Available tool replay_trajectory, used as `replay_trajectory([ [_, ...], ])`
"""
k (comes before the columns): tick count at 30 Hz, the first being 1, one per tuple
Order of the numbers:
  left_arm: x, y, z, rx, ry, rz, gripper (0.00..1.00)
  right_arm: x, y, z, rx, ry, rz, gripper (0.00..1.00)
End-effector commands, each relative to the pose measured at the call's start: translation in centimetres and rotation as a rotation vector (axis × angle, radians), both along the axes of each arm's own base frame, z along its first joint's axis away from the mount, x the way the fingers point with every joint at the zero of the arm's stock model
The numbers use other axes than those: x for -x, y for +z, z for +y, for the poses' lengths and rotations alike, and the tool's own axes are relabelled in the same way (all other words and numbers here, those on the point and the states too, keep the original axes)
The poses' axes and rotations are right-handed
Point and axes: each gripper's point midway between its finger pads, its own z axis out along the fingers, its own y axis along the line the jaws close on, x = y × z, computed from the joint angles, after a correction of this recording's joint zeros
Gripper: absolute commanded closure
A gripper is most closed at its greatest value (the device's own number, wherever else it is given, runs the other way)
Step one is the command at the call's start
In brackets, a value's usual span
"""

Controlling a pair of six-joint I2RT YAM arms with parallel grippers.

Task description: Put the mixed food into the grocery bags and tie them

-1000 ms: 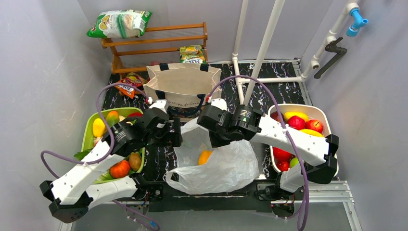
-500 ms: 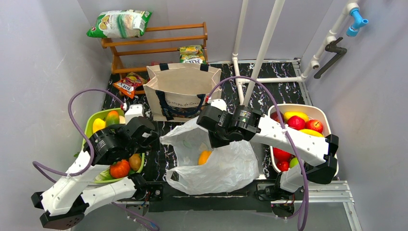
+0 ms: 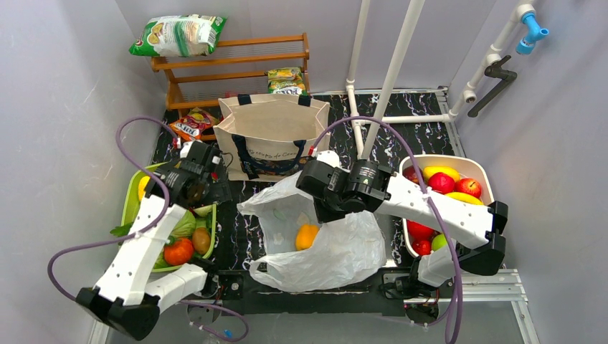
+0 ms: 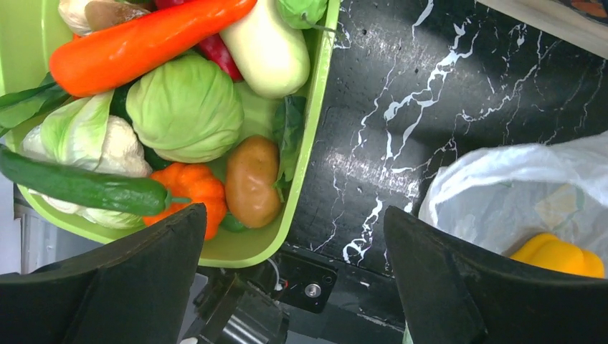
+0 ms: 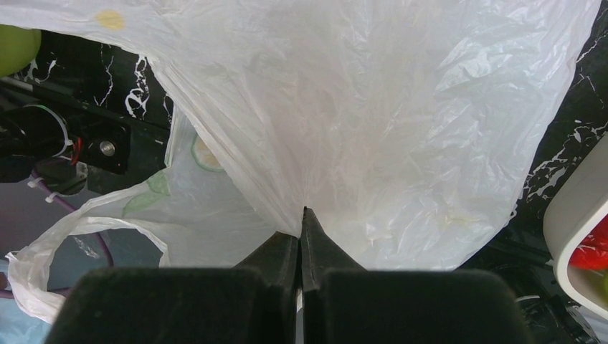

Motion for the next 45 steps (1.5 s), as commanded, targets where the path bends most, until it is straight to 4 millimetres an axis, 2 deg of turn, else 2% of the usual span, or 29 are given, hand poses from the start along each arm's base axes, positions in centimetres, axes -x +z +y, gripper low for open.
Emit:
replay_trajectory([
  [1,-2.2,-1.1,-0.3,0.000,-0.007,0.033,0.08,-0.1,1.0,-0.6,-0.034,-0.005,-0.018,0.99],
  [8,-4.5,-3.2,0.7,-0.006,0.063,0.071,0.11,0.0,0.8,-1.4,-0.031,0.005,-0.029,0.99],
  [16,-6.9,-5.1,1.2,0.014,0.080,0.051,0.24,0.2,0.2,-1.9,-0.018,0.010,-0.023,0.99],
  [37,-8.9,-10.2,2.7,-0.052,0.101,0.118,0.33,0.4,-0.6,-2.7,-0.017,0.016,-0.029,0.99],
  [45,-9.3,-10.5,3.2,-0.066,0.108,0.114,0.37,0.4,-0.8,-2.9,-0.010,0.014,-0.032,0.99],
])
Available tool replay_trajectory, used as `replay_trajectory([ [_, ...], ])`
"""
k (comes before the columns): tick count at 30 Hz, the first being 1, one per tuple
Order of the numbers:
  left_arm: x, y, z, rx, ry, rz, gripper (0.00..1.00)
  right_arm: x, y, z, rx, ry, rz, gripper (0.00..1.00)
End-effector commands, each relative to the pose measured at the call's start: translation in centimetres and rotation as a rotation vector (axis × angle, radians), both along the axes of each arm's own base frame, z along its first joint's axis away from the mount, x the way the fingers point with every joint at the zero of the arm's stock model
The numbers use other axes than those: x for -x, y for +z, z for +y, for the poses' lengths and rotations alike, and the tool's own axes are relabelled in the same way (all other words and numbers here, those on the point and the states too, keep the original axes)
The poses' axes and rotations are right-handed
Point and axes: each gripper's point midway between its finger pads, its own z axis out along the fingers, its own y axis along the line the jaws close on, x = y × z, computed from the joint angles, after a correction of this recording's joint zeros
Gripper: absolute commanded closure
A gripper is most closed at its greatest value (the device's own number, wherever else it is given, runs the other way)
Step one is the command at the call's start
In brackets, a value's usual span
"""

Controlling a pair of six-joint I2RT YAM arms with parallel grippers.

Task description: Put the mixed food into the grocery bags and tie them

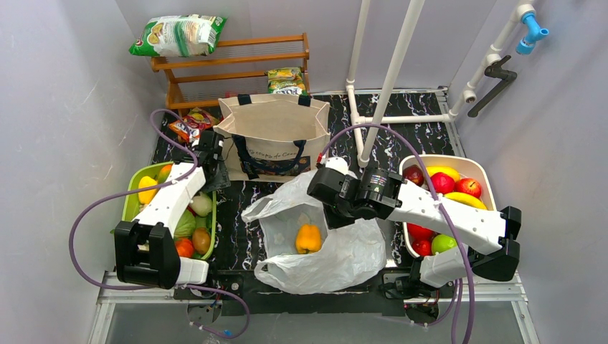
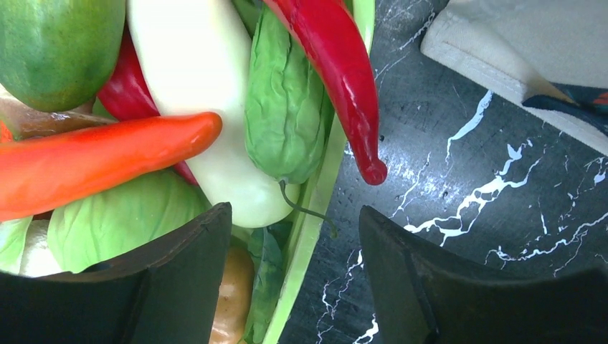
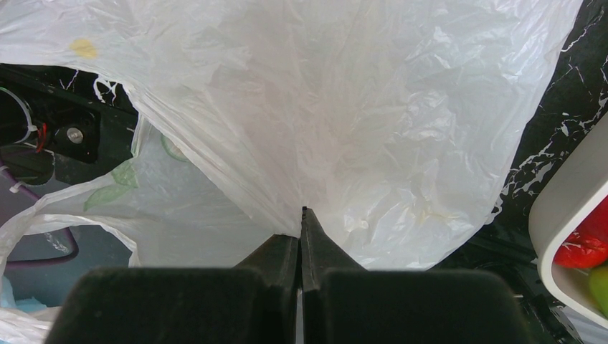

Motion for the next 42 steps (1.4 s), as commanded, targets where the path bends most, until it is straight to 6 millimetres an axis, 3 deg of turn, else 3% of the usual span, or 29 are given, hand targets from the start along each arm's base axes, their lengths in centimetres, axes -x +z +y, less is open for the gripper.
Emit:
replay_trajectory([
  [1,-0.1,0.3,1.1,-0.040,0.009,-0.016,0.37,-0.4,0.7,-0.5,-0.021,-0.010,-0.029,0.99],
  [13,0.4,0.5,2.4,-0.063,0.024,-0.033,0.46,-0.5,0.7,-0.8,-0.017,-0.012,-0.034,0.99],
  [20,0.7,0.9,2.9,-0.082,0.035,-0.077,0.56,-0.4,0.6,-1.0,-0.014,-0.016,-0.032,0.99],
  [29,0.9,0.1,2.7,-0.065,0.037,-0.054,1.00,-0.4,0.5,-1.0,-0.010,-0.017,-0.033,0.99],
  [35,0.9,1.1,2.7,-0.068,0.040,-0.070,1.00,-0.4,0.5,-1.0,-0.011,-0.017,-0.030,0.99],
  [42,1.8,3.8,2.4,-0.040,0.025,-0.120,1.00,-0.3,0.3,-0.8,-0.013,-0.018,-0.025,0.99],
])
